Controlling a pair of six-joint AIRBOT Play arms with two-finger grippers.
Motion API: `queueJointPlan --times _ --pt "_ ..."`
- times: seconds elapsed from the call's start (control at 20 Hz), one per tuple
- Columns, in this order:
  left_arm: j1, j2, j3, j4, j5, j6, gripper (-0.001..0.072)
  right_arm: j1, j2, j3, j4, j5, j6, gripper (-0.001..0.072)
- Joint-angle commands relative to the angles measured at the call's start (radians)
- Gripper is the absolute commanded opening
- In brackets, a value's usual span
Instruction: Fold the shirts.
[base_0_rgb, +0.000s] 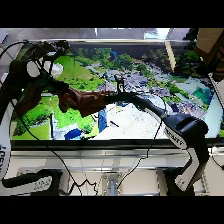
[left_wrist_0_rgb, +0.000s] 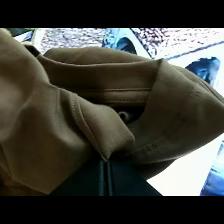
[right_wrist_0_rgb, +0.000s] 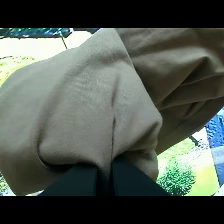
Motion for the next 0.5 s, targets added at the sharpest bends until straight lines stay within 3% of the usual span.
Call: queueJointPlan --times 0.0,0.25,0.45 --pt "0.001 -0.001 0.000 -0.001 0.018 0.001 0.0029 -0.003 0.014 0.013 -0.023 -0.006 -0.007 0.0031" --pt "0.001 0.000 0.000 0.035 0.119 0.001 0.0029 -0.057 0.105 0.167 -0.230 -0.035 0.001 0.0029" --pt "0.002 0.000 0.002 0.107 0.173 0.001 0.0029 -0.174 0.185 0.264 -0.344 -0.099 0.075 0.0029"
